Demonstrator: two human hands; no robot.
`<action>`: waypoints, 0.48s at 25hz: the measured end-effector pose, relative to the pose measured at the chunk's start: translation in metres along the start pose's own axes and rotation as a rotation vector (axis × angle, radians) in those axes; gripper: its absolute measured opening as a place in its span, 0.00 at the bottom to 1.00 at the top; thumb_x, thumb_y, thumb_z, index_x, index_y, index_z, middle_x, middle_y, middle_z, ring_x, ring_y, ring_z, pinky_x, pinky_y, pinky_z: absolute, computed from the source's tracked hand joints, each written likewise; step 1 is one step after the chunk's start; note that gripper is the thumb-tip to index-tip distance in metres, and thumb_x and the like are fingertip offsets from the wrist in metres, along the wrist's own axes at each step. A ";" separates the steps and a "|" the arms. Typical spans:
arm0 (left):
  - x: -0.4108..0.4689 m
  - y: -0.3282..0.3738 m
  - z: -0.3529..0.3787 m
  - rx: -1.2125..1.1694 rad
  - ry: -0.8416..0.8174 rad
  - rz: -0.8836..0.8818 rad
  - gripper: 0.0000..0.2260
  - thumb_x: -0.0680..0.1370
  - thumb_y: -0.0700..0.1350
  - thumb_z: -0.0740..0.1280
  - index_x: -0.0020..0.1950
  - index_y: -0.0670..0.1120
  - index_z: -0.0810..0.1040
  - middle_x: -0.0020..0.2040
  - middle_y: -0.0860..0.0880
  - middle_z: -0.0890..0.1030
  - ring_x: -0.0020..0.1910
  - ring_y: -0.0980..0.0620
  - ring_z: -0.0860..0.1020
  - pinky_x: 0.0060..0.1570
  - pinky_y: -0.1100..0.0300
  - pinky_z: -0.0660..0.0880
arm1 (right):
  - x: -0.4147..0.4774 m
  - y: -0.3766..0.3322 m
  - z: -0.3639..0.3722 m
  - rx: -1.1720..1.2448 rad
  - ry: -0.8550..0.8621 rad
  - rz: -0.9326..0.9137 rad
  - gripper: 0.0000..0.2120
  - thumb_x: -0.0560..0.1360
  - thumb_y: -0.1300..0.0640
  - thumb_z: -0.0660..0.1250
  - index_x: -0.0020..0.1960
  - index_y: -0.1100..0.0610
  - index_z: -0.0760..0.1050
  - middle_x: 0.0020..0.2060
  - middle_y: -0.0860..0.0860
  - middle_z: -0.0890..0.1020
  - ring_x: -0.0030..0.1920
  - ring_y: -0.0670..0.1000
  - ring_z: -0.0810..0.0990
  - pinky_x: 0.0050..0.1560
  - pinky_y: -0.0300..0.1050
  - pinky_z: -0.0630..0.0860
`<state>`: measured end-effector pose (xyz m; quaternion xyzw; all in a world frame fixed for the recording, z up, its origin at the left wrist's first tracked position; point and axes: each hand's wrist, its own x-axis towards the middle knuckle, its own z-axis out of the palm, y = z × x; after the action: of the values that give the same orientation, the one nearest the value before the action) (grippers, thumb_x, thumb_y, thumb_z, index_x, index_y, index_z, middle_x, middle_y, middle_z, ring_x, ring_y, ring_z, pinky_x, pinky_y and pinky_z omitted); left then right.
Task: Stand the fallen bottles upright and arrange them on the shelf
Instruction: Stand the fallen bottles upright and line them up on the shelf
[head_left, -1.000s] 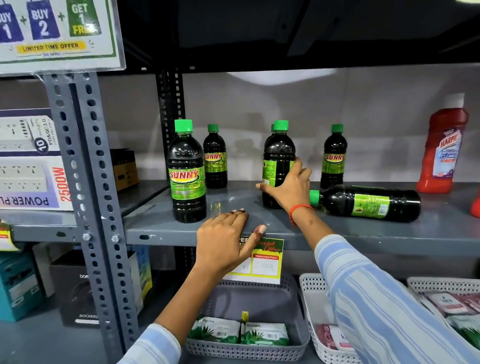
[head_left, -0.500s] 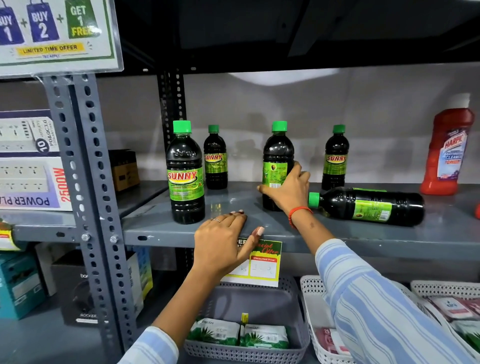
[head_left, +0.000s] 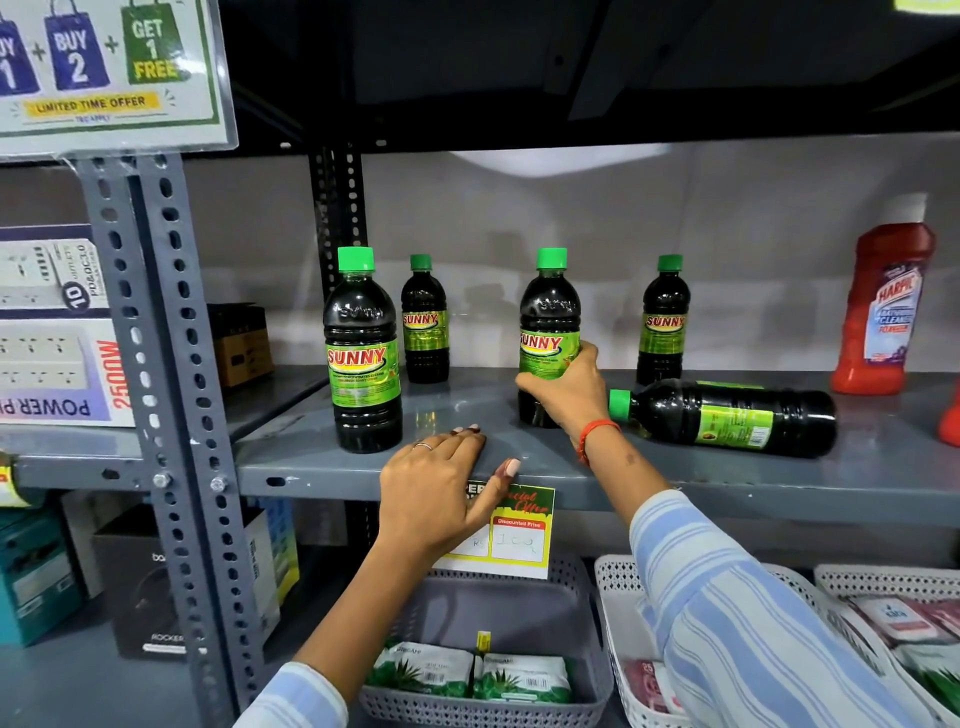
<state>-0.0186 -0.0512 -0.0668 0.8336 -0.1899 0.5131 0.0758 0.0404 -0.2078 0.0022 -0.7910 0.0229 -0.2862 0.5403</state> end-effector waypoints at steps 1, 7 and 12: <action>0.000 0.000 0.000 0.002 0.000 0.001 0.31 0.79 0.63 0.46 0.48 0.45 0.83 0.46 0.48 0.85 0.42 0.48 0.83 0.36 0.59 0.76 | 0.000 -0.001 0.000 0.018 -0.006 0.019 0.34 0.65 0.57 0.74 0.66 0.61 0.63 0.57 0.58 0.78 0.56 0.59 0.77 0.49 0.44 0.72; 0.001 -0.001 0.000 0.012 -0.008 0.005 0.26 0.76 0.61 0.53 0.48 0.44 0.83 0.45 0.48 0.85 0.42 0.48 0.83 0.35 0.59 0.76 | 0.002 -0.002 -0.003 0.019 -0.018 0.023 0.31 0.63 0.57 0.74 0.62 0.61 0.67 0.58 0.58 0.76 0.56 0.57 0.77 0.57 0.50 0.76; 0.000 -0.001 0.000 -0.002 -0.005 -0.001 0.27 0.77 0.62 0.52 0.47 0.45 0.83 0.45 0.48 0.85 0.41 0.48 0.83 0.35 0.58 0.76 | -0.001 -0.008 -0.020 0.021 -0.187 -0.008 0.21 0.65 0.60 0.74 0.56 0.60 0.73 0.49 0.55 0.81 0.51 0.53 0.79 0.51 0.44 0.74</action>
<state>-0.0183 -0.0508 -0.0669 0.8349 -0.1904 0.5107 0.0762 0.0279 -0.2214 0.0141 -0.8086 -0.0336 -0.2135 0.5473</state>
